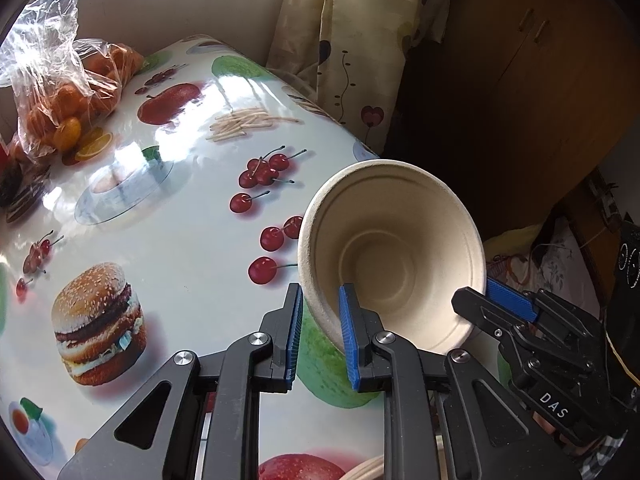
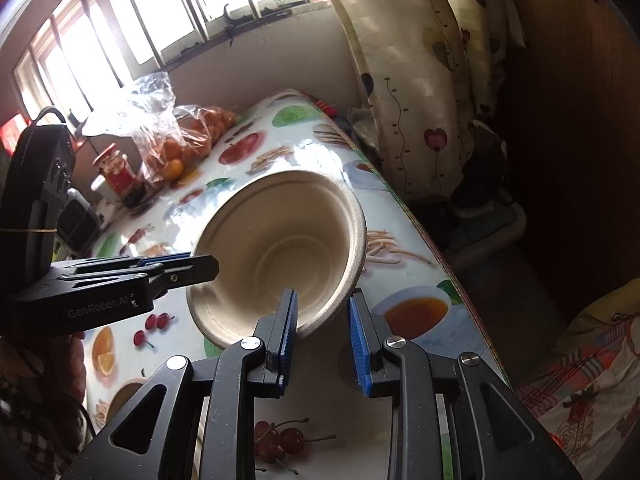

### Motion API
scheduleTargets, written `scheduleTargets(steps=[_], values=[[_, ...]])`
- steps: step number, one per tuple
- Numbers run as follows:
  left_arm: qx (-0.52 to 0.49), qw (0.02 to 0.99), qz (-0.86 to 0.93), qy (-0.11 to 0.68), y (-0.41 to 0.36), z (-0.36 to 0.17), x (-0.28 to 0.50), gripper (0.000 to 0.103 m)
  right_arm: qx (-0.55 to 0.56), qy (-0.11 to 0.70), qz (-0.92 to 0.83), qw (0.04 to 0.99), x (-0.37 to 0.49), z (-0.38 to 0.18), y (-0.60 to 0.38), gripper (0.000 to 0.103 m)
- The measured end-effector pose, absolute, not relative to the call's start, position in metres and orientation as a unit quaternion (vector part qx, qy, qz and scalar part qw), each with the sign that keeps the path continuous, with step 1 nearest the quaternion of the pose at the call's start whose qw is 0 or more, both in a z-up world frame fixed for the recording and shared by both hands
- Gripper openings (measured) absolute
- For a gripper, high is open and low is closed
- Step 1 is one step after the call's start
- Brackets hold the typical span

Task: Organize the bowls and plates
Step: 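Carry the held bowls with both grippers over the bowl stacks and lower them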

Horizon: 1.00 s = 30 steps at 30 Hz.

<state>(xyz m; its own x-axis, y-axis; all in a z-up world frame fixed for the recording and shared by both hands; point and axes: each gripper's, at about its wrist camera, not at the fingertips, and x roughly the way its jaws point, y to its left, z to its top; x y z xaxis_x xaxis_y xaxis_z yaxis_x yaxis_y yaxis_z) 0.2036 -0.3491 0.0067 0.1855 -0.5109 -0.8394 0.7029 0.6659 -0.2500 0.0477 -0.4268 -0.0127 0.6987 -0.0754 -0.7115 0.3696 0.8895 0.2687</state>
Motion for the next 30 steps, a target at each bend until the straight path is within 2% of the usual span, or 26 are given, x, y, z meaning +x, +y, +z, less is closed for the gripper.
scheduleTargets(steps=[30], values=[[0.083, 0.777, -0.405, 0.474, -0.329, 0.032, 0.180, 0.019, 0.196, 0.346, -0.115, 0.910, 0.019, 0.011, -0.414, 0.024]])
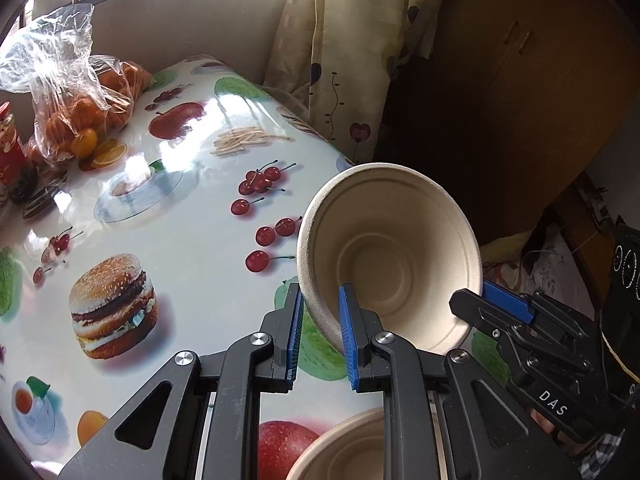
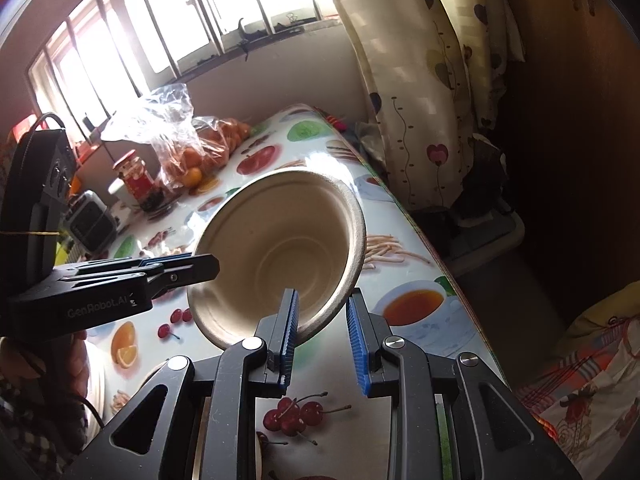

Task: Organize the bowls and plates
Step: 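Carry the held bowls with both grippers over the bowl stacks and lower them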

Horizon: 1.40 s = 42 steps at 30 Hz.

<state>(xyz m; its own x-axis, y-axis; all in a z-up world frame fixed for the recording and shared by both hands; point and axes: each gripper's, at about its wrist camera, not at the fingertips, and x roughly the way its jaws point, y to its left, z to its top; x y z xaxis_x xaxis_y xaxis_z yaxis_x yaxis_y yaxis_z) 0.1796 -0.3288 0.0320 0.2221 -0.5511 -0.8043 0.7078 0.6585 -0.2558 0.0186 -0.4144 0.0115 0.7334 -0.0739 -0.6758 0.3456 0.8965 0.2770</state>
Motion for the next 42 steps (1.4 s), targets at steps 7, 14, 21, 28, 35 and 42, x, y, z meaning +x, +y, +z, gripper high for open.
scheduleTargets(steps=[7, 14, 21, 28, 35, 42], values=[[0.079, 0.782, -0.407, 0.466, -0.319, 0.042, 0.168, 0.019, 0.192, 0.338, -0.112, 0.915, 0.005, 0.021, -0.404, 0.024], [0.074, 0.787, -0.409, 0.457, -0.307, 0.051, 0.155, 0.019, 0.188, 0.330, -0.109, 0.919, -0.006, 0.030, -0.393, 0.024], [0.071, 0.790, -0.407, 0.452, -0.294, 0.055, 0.145, 0.019, 0.185, 0.322, -0.101, 0.923, -0.018, 0.036, -0.381, 0.024], [0.066, 0.792, -0.406, 0.451, -0.281, 0.056, 0.135, 0.019, 0.183, 0.321, -0.096, 0.924, -0.027, 0.038, -0.369, 0.024], [0.060, 0.796, -0.402, 0.448, -0.267, 0.057, 0.124, 0.019, 0.180, 0.318, -0.090, 0.927, -0.036, 0.040, -0.354, 0.024], [0.056, 0.799, -0.399, 0.446, -0.251, 0.058, 0.114, 0.019, 0.182, 0.313, -0.084, 0.928, -0.046, 0.041, -0.339, 0.024]])
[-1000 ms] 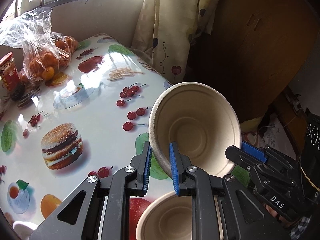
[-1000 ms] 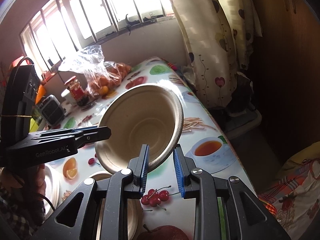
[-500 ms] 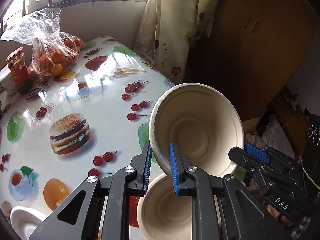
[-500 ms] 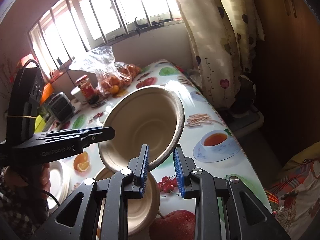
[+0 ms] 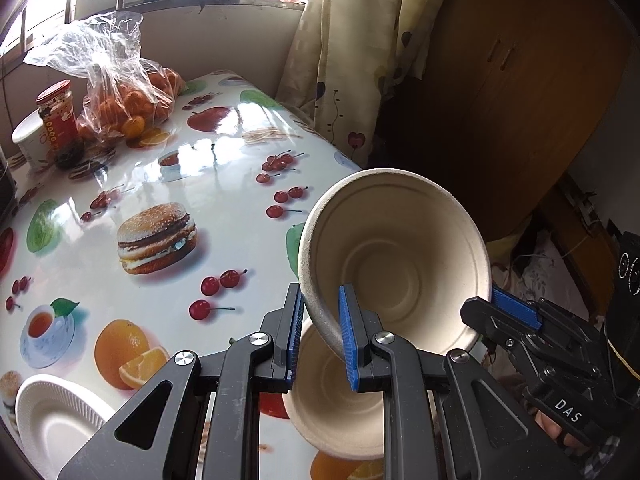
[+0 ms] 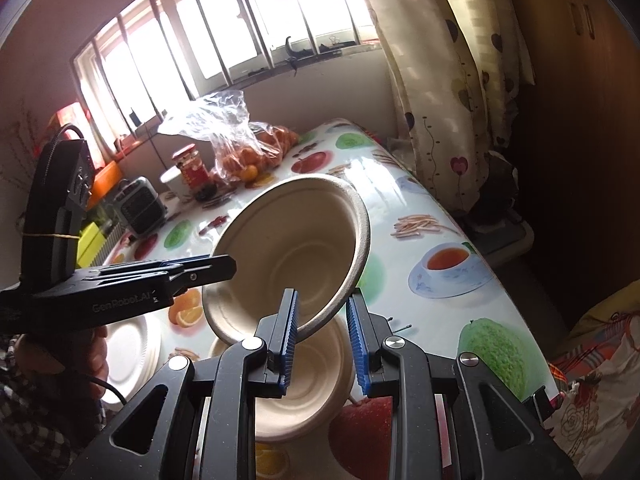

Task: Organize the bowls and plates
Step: 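Carry the held bowls with both grippers over the bowl stacks and lower them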

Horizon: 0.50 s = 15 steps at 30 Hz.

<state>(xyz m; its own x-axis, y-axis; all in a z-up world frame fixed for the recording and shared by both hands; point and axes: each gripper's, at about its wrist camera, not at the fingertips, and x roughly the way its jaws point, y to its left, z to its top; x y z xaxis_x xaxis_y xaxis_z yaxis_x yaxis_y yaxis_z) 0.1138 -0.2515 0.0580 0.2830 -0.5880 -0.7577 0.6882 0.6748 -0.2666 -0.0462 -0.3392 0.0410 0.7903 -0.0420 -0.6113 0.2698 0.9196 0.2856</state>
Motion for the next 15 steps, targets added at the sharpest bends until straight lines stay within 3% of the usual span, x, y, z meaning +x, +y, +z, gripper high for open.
scheduleTargets(steps=[15], values=[[0.057, 0.797, -0.401, 0.449, -0.228, 0.051, 0.089, 0.019, 0.183, 0.310, -0.083, 0.929, -0.068, 0.038, -0.314, 0.024]])
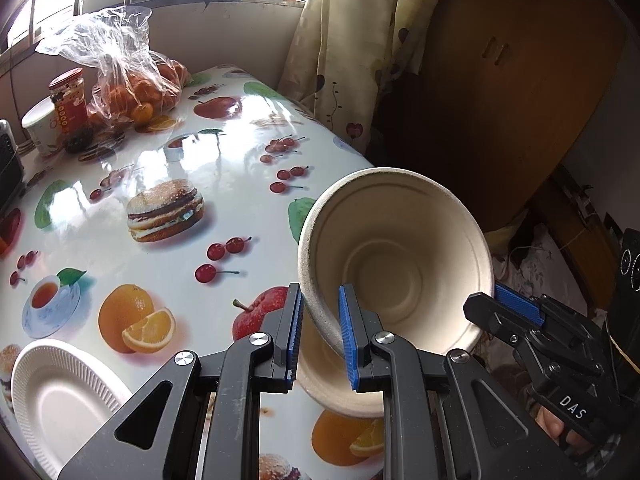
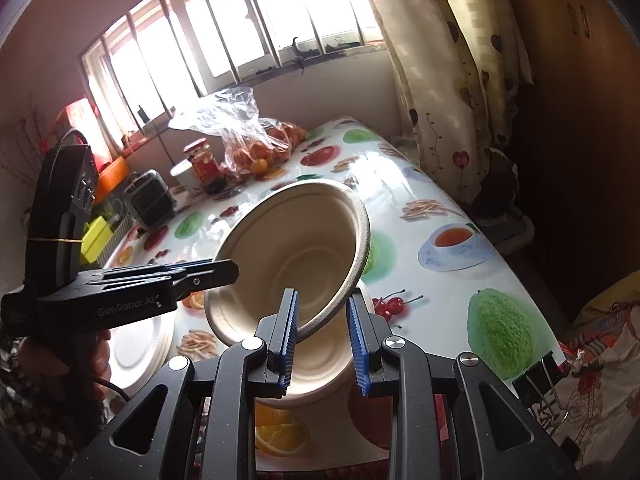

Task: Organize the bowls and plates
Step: 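Carry the held bowls with both grippers over the bowl stacks and lower them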

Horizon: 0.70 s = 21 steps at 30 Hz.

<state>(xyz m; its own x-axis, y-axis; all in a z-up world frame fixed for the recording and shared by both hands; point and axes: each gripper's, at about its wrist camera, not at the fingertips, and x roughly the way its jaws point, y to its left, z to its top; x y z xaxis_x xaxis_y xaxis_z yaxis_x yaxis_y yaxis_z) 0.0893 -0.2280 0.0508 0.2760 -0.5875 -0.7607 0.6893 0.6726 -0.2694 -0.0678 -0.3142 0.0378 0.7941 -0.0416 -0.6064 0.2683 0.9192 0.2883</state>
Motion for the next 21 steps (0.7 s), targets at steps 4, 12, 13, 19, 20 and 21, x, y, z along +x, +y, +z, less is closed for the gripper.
scheduleTargets(steps=[4, 12, 13, 19, 20, 21], values=[[0.054, 0.796, -0.401, 0.450, -0.223, 0.049, 0.085, 0.019, 0.186, 0.310, -0.083, 0.928, -0.072, 0.035, -0.309, 0.024], [0.056, 0.797, -0.397, 0.452, -0.216, 0.045, 0.078, 0.019, 0.187, 0.312, -0.081, 0.928, -0.079, 0.031, -0.301, 0.024], [0.056, 0.797, -0.397, 0.453, -0.216, 0.045, 0.078, 0.019, 0.188, 0.312, -0.081, 0.928, -0.079, 0.031, -0.300, 0.024], [0.060, 0.795, -0.395, 0.457, -0.216, 0.041, 0.074, 0.019, 0.191, 0.314, -0.081, 0.927, -0.082, 0.028, -0.298, 0.024], [0.060, 0.794, -0.395, 0.458, -0.216, 0.039, 0.074, 0.019, 0.191, 0.314, -0.082, 0.926, -0.082, 0.027, -0.298, 0.024], [0.061, 0.793, -0.395, 0.459, -0.216, 0.038, 0.073, 0.019, 0.191, 0.315, -0.083, 0.926, -0.083, 0.026, -0.297, 0.024]])
